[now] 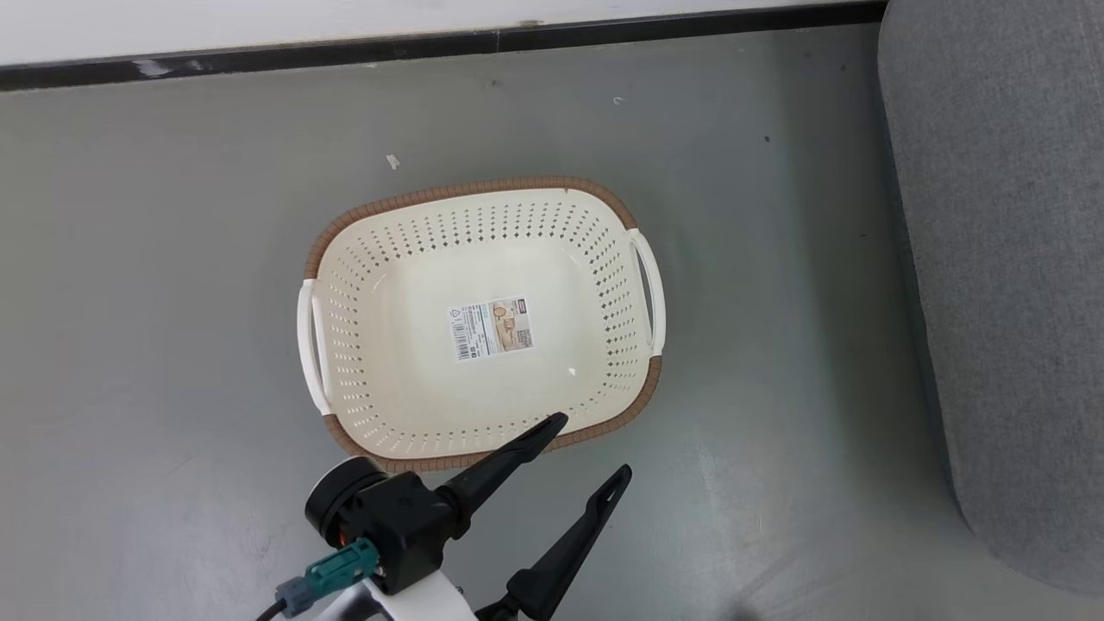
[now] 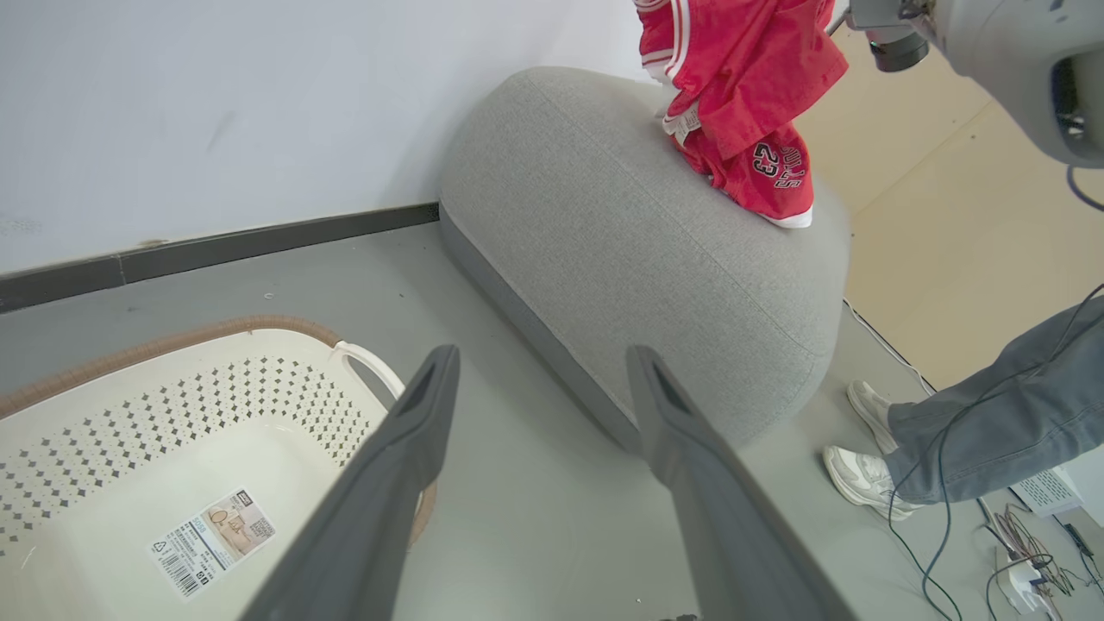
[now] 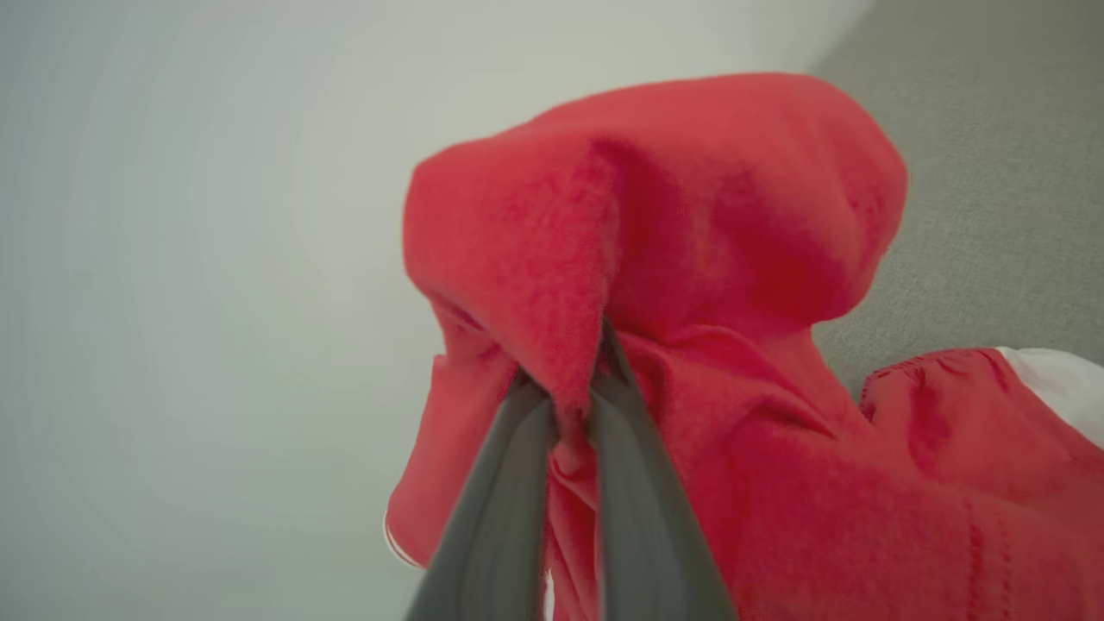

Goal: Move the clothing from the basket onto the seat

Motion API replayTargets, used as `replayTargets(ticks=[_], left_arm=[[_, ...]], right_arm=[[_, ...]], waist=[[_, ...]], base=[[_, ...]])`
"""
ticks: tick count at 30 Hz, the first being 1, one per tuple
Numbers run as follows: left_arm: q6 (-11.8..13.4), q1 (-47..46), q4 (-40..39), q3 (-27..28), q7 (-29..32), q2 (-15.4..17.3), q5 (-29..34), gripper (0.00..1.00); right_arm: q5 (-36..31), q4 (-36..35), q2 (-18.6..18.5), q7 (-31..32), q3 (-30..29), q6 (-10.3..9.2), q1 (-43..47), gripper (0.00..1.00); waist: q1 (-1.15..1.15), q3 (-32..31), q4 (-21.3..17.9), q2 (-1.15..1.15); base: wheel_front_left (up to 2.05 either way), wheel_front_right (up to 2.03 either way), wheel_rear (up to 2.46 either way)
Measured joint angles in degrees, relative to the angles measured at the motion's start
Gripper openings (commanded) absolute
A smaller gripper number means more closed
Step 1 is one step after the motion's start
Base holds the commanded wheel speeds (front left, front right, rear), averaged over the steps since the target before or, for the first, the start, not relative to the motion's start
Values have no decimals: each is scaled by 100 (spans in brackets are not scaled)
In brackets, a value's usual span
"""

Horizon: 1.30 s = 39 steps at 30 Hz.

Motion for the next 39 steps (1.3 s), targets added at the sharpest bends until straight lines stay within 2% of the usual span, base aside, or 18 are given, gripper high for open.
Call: replayTargets(ticks=[7, 14, 27, 39], left_arm=[[9, -1, -42, 16, 80, 47, 13, 100], [62, -2, -130, 85, 179, 151, 57, 100], [162, -14, -327, 221, 279, 254, 107, 100], [213, -115, -366, 332, 304, 325, 215, 100]], right_arm=[[85, 157, 202, -260, 66, 1, 257, 0], [205, 296, 265, -611, -365, 0, 539, 0], [419, 651, 405, -1092, -815, 1, 804, 0], [477, 829, 476, -1762, -828, 1, 808, 0]], waist=[[0, 160, -20, 0], [0, 349, -57, 0], [0, 704, -190, 0], [0, 778, -407, 0]], base=[[0, 0, 0], [0, 0, 0], [0, 0, 0], [0, 0, 0]])
